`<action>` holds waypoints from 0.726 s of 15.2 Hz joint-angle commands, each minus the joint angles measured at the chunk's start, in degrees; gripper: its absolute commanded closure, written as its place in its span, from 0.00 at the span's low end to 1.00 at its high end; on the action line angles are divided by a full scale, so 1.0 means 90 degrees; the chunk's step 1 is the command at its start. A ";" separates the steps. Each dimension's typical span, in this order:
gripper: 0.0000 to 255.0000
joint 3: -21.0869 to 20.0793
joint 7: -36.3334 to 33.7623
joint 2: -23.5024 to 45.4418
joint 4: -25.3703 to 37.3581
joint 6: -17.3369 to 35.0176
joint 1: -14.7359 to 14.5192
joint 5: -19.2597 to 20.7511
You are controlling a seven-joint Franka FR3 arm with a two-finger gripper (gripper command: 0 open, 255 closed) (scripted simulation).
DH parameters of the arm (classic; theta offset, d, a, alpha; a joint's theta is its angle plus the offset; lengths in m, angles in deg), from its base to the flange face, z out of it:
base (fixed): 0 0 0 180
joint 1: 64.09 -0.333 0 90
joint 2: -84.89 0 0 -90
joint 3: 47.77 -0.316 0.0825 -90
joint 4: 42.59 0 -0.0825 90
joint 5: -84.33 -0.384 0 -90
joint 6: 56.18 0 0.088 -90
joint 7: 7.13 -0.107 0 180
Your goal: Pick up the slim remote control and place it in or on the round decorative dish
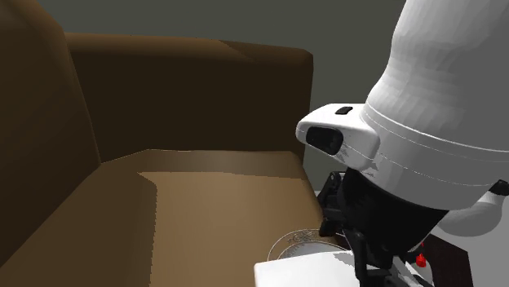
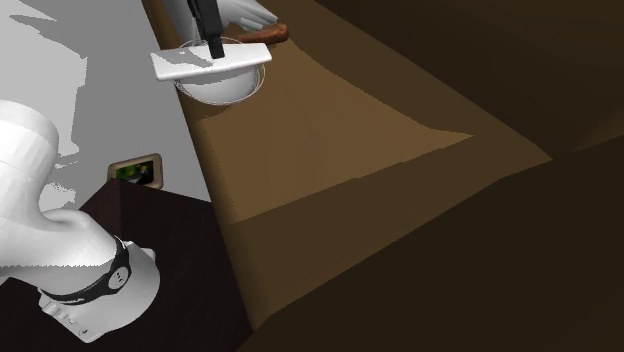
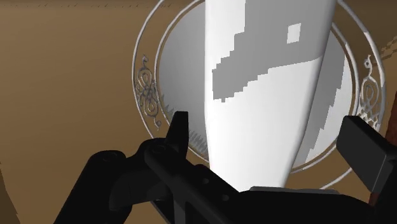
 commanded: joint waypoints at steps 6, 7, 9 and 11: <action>0.00 0.0180 -0.0059 0.0067 0.0735 -0.0675 0.0072 0.0167; 0.00 0.0180 -0.0059 0.0067 0.0735 -0.0675 0.0072 0.0167; 0.00 0.0180 -0.0059 0.0067 0.0735 -0.0675 0.0072 0.0167; 0.00 0.0180 -0.0059 0.0067 0.0735 -0.0675 0.0072 0.0167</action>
